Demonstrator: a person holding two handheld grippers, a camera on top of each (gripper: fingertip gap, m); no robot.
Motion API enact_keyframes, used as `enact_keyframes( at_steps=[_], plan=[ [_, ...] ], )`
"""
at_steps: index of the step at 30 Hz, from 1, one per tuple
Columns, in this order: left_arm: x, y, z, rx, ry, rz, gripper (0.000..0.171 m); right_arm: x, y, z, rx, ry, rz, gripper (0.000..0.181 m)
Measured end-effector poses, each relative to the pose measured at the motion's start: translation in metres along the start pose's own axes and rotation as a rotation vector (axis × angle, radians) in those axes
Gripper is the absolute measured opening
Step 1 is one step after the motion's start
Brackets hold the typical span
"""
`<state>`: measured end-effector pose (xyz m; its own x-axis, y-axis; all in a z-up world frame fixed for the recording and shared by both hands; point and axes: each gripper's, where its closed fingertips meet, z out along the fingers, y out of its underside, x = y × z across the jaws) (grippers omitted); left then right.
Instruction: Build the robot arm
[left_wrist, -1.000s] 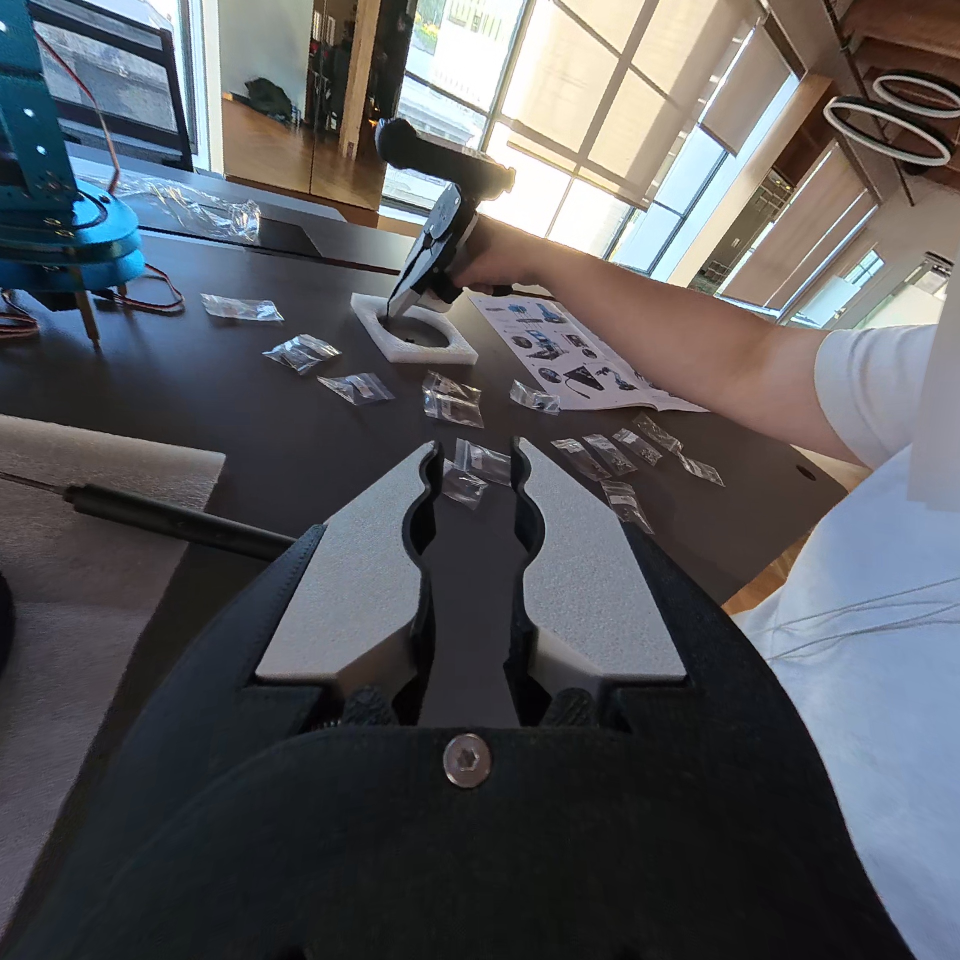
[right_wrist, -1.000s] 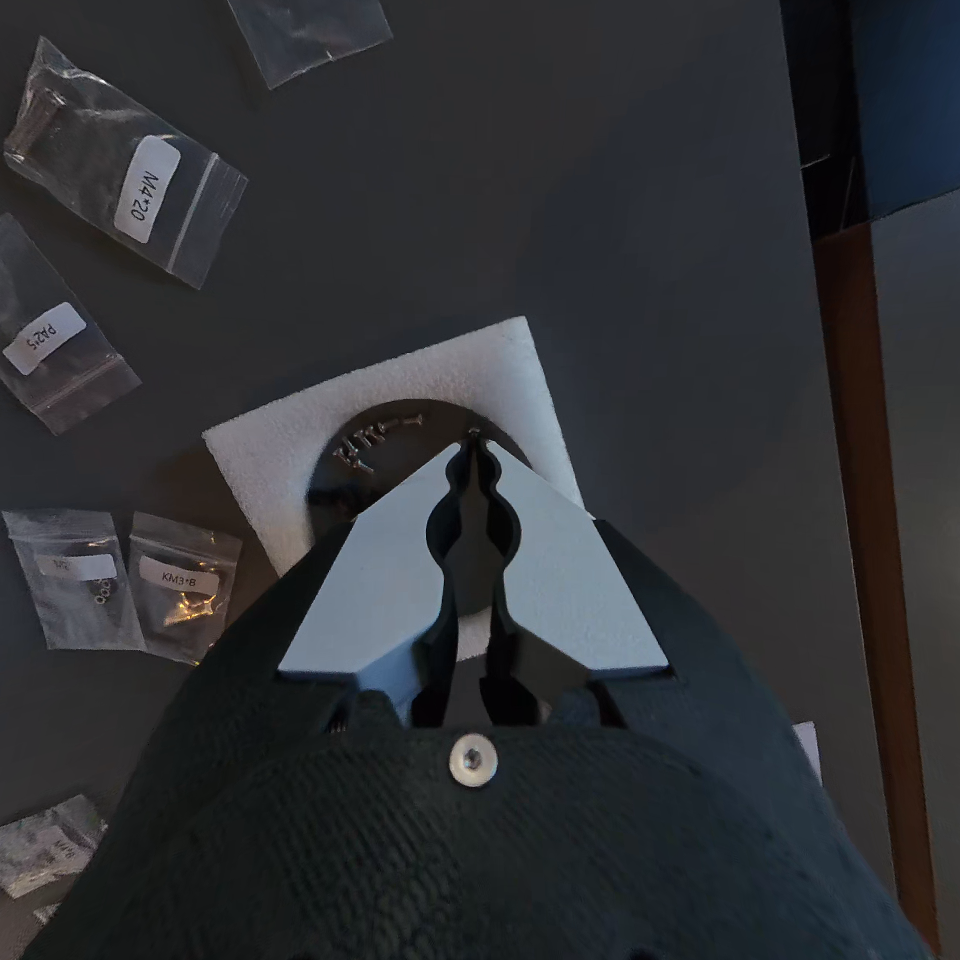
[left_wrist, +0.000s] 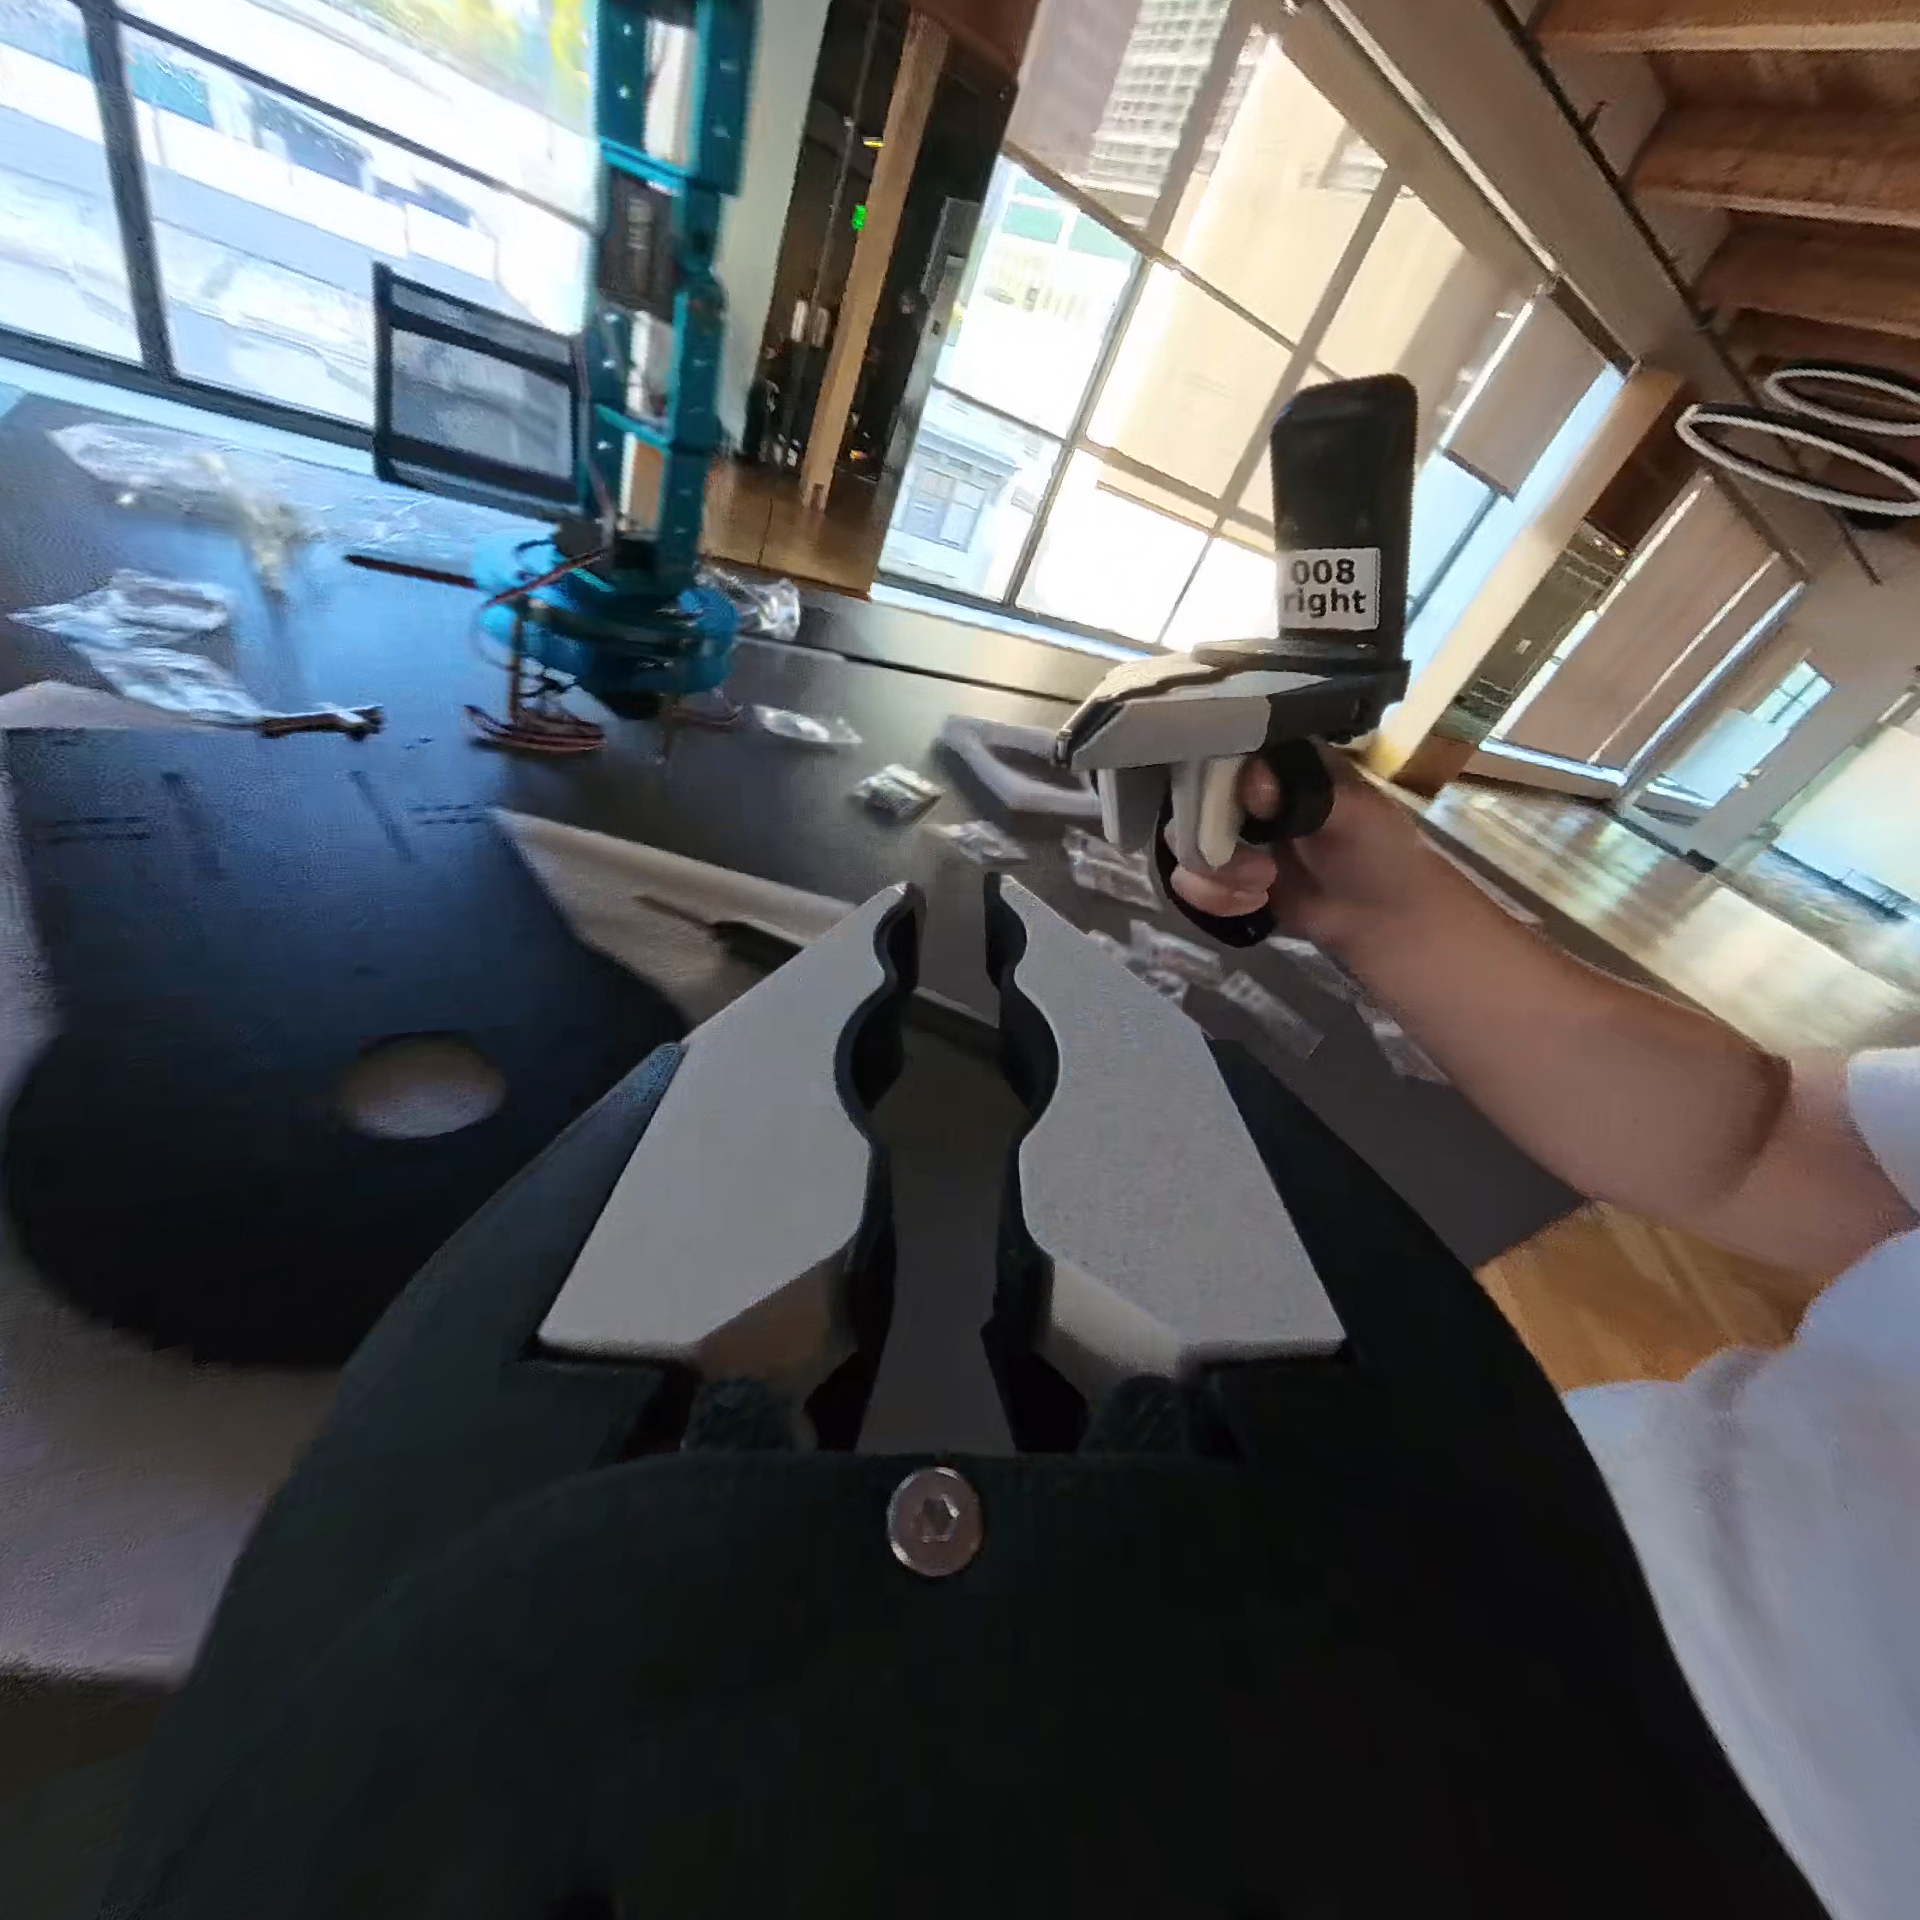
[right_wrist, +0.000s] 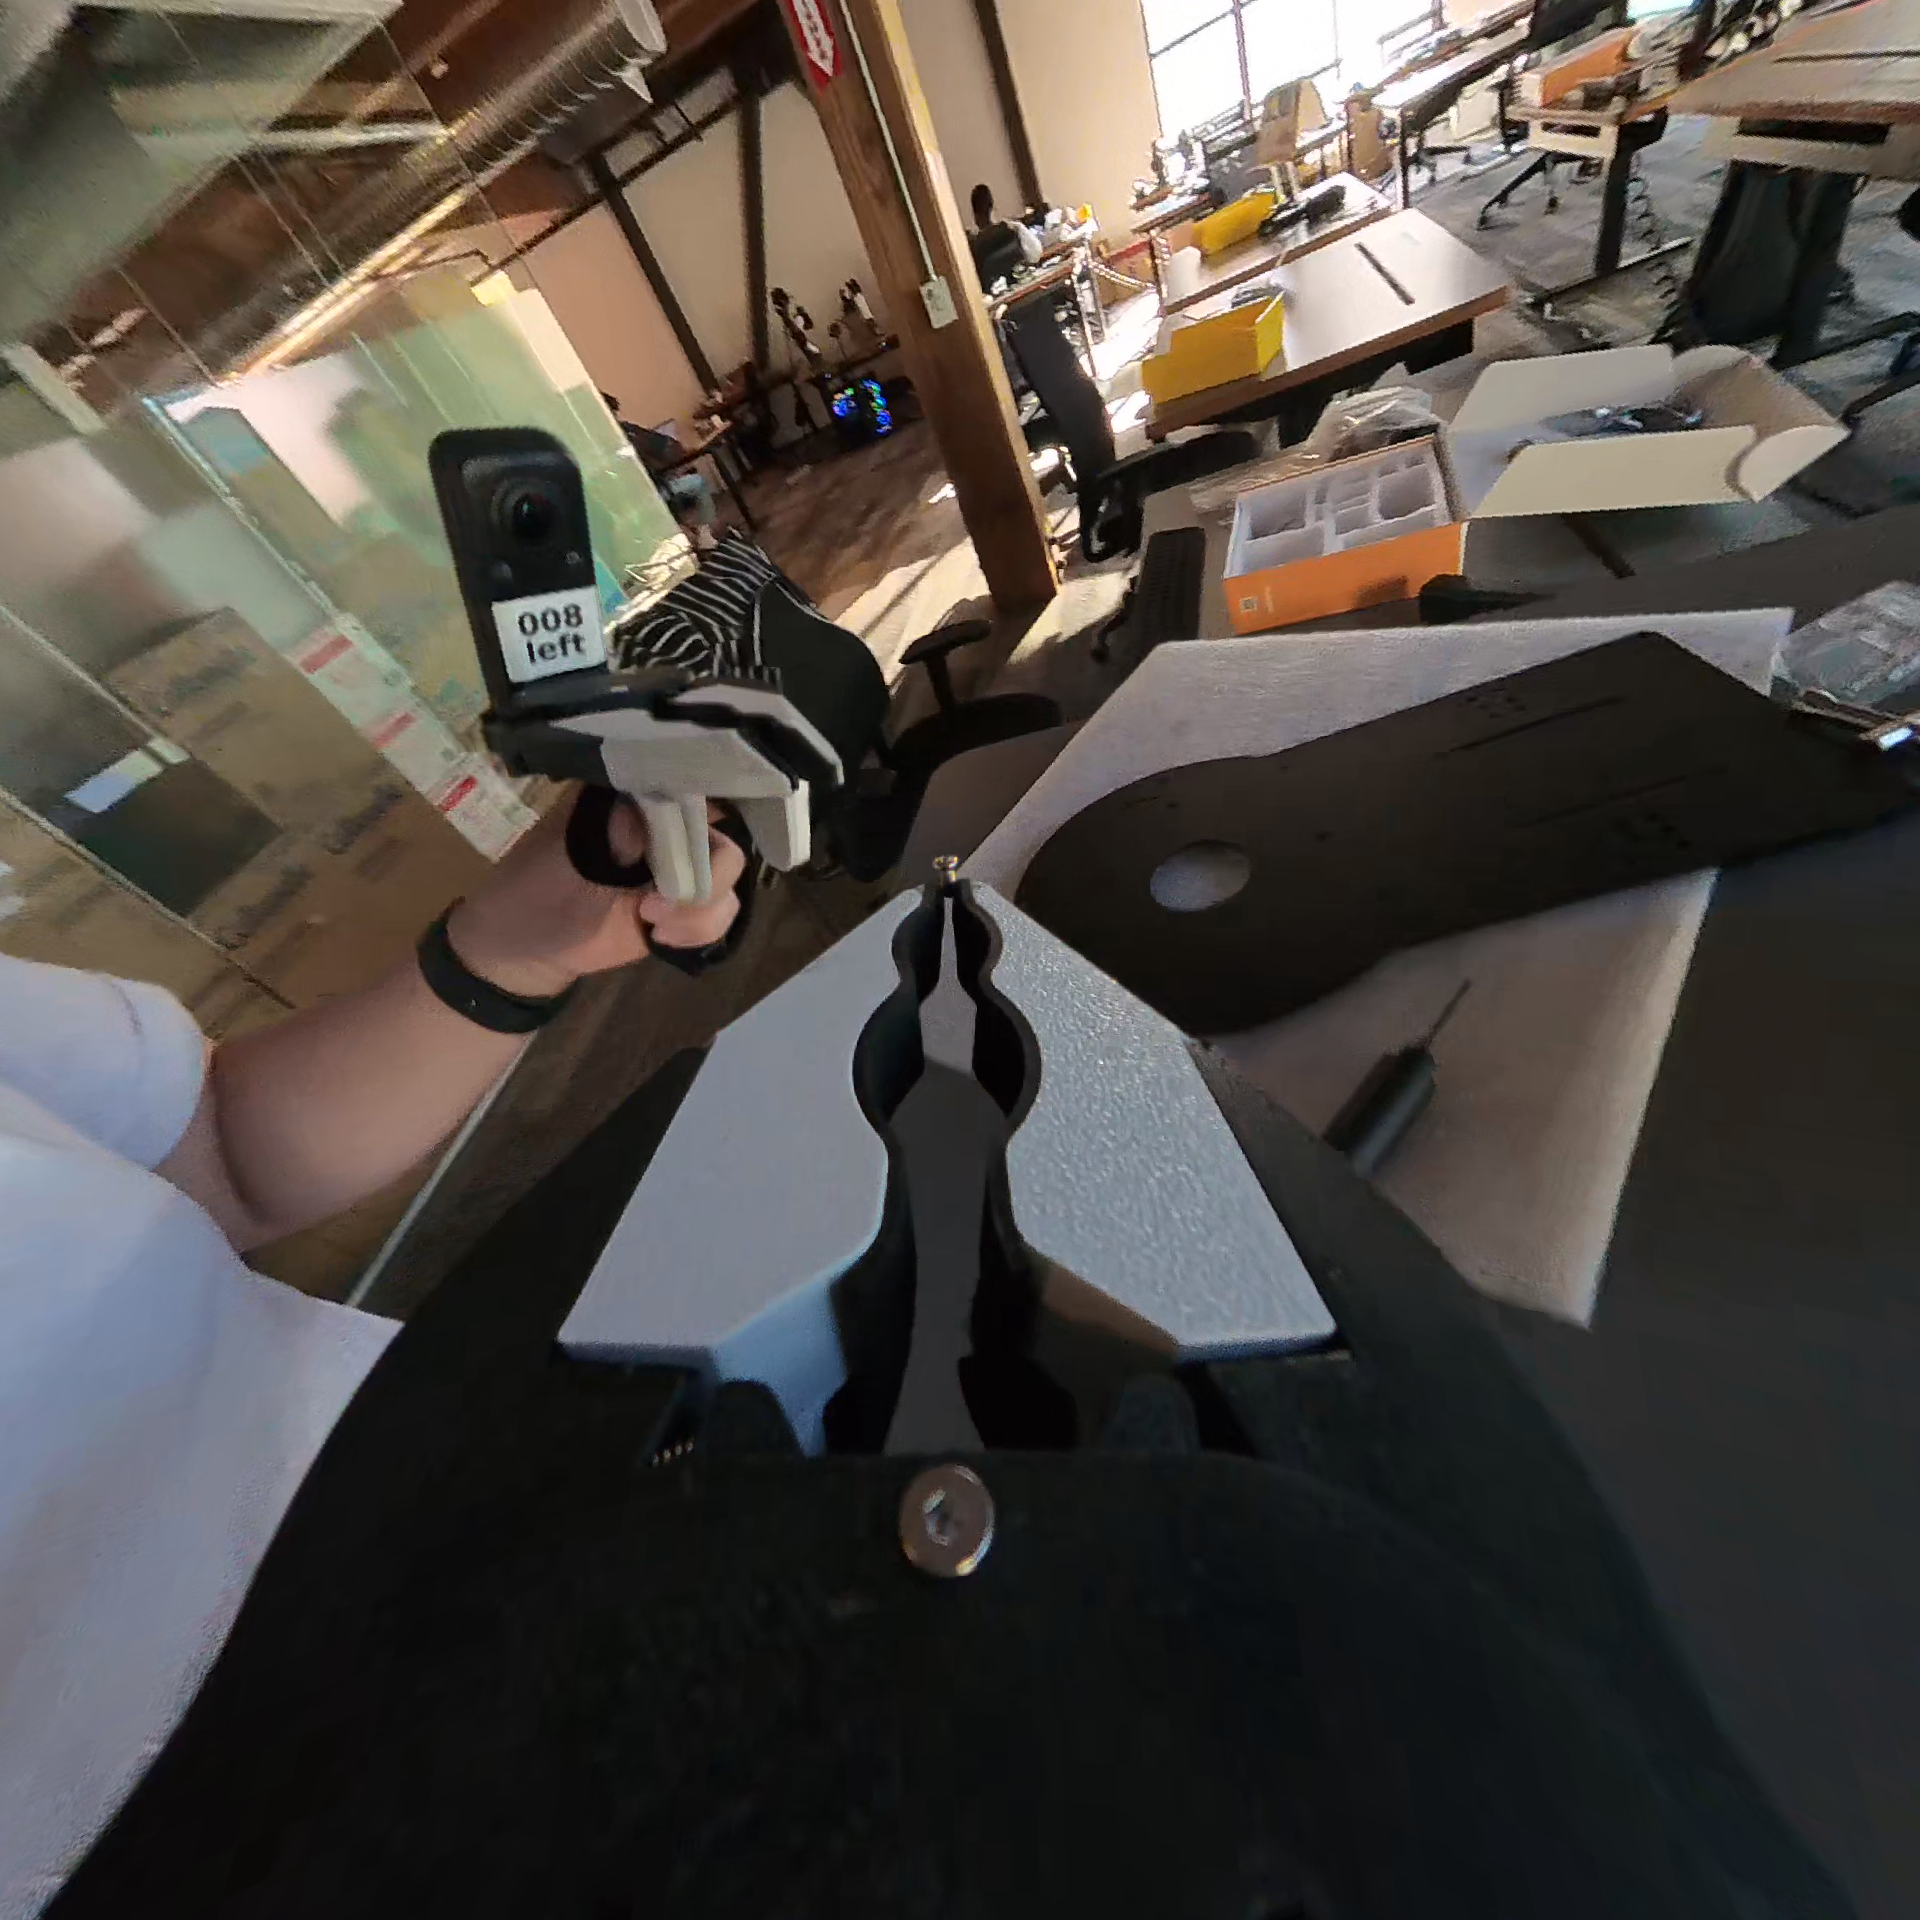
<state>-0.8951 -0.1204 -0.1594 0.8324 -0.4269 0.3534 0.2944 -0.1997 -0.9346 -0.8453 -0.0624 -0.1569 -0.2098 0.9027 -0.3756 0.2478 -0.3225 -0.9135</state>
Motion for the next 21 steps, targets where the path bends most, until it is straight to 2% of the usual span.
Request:
enact_keyframes(
  at_steps=[2,5,9,11,14,17,21],
  plan=[
    [-0.033,-0.006,-0.023,-0.048,0.027,0.020,0.008,0.003,0.000,0.034,0.001,0.018,-0.006,0.000],
    [-0.074,-0.011,-0.048,-0.181,0.117,0.140,0.003,0.009,0.014,0.082,-0.063,0.084,-0.038,0.000],
    [-0.105,0.005,-0.062,-0.348,0.320,0.250,0.007,0.016,0.041,0.132,-0.152,0.179,-0.066,0.000],
    [-0.117,0.014,-0.062,-0.413,0.394,0.254,0.006,0.022,0.048,0.149,-0.174,0.238,-0.081,0.000],
    [-0.136,0.018,-0.055,-0.464,0.431,0.140,0.000,0.030,0.050,0.164,-0.202,0.349,-0.173,0.000],
    [-0.138,0.013,-0.050,-0.476,0.512,-0.073,0.006,0.036,0.049,0.172,-0.229,0.456,-0.287,0.000],
    [-0.146,0.021,-0.041,-0.483,0.472,-0.135,0.019,0.039,0.053,0.179,-0.252,0.518,-0.355,0.000]
  ],
)
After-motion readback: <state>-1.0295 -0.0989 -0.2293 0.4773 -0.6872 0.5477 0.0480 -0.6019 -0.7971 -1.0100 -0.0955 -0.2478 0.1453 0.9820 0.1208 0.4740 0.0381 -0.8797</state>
